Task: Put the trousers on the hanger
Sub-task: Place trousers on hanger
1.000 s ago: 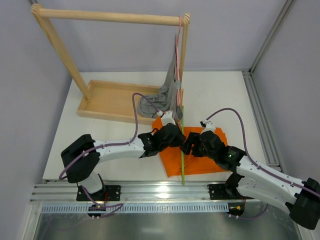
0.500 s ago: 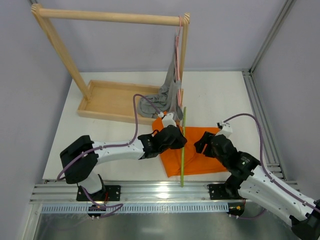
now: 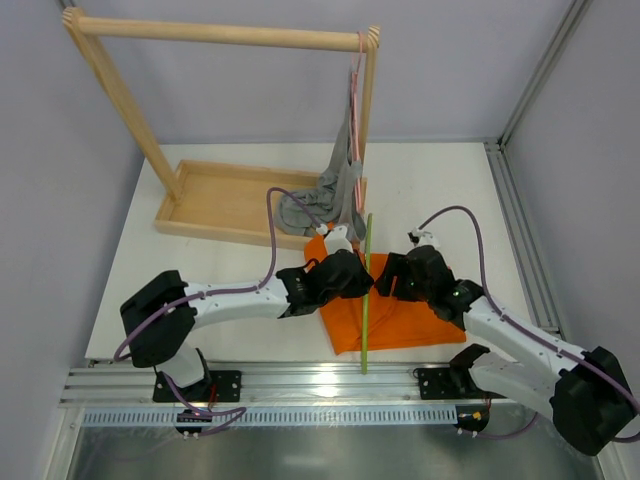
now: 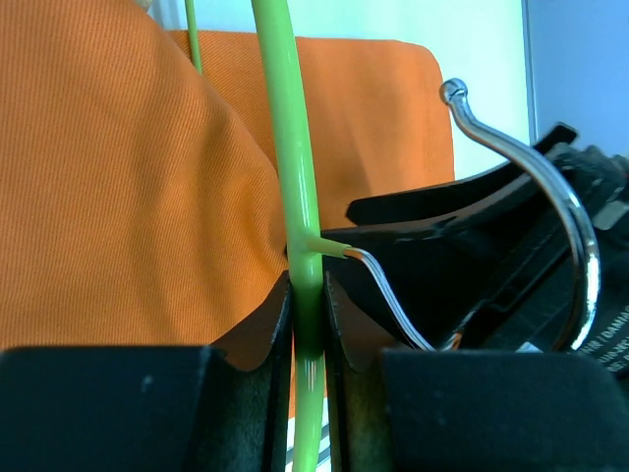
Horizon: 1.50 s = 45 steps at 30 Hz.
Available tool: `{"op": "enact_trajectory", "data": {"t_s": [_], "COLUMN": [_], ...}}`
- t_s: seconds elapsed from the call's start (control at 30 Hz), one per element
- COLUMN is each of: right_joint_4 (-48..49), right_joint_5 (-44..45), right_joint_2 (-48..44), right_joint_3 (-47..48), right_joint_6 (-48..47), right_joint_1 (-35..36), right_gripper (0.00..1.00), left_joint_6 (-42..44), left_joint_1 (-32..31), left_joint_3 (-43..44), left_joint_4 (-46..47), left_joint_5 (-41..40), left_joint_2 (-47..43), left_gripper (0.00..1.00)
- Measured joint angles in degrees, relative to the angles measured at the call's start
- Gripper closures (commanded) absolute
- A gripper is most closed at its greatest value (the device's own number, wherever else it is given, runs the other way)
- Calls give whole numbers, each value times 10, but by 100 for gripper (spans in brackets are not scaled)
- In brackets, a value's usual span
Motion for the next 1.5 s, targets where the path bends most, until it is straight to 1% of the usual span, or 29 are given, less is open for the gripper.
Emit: {"op": "enact_trajectory", "data": {"t_s": [0.07, 0.17, 0.33, 0.53, 0.57, 0.6, 0.67, 0.7, 0.73, 0.77, 0.87, 0.93, 1.13, 1.3, 1.4, 1.5], "right_joint_4": [27, 48, 83, 129, 134, 139, 150, 154, 157, 157, 142, 111, -42, -144, -194, -220], "right_joint_5": [-31, -51, -52, -57, -58, -58, -59, -59, -61, -65, -69, -64, 14, 59, 78, 82], "right_joint_2": [23, 42, 61, 113, 122, 128, 131, 127, 121, 111, 76, 52, -10, -45, -61, -82], "right_joint_3": [-3, -3, -4, -7, -7, -7, -12, -16, -20, -24, -32, -32, -32, -14, -1, -1], "right_joint_6": [-7, -18, -33, -51, -53, -53, -54, -49, -45, -39, -17, 5, 119, 201, 235, 257], "right_joint_1": [0, -2, -10, -14, -14, -14, -14, -14, -14, -13, -13, -13, -13, -12, -12, -11], "right_gripper": [30, 30, 30, 31, 35, 43, 62, 78, 86, 96, 96, 96, 96, 96, 96, 96], "left_joint_6": [-1, -2, -6, -13, -15, -16, -19, -20, -22, -24, -29, -31, -47, -61, -64, -70], "left_joint_1": [0, 0, 0, 0, 0, 0, 0, 0, 0, 0, 0, 0, 0, -6, -7, -7], "left_joint_3": [2, 4, 4, 4, 4, 4, 4, 4, 4, 5, 5, 5, 5, 5, 5, 5], "left_joint_4": [-2, -4, -3, -4, -4, -5, -4, -4, -4, -5, -5, -7, -21, -23, -24, -23], "left_joint_5": [0, 0, 0, 0, -1, -2, -3, -3, -3, -3, -4, -5, -11, -11, -10, -10], "left_joint_2": [1, 2, 3, 3, 3, 3, 4, 5, 5, 6, 6, 6, 6, 6, 6, 6], "left_gripper": [100, 100, 100, 100, 100, 100, 100, 100, 100, 100, 100, 100, 100, 100, 100, 100]}}
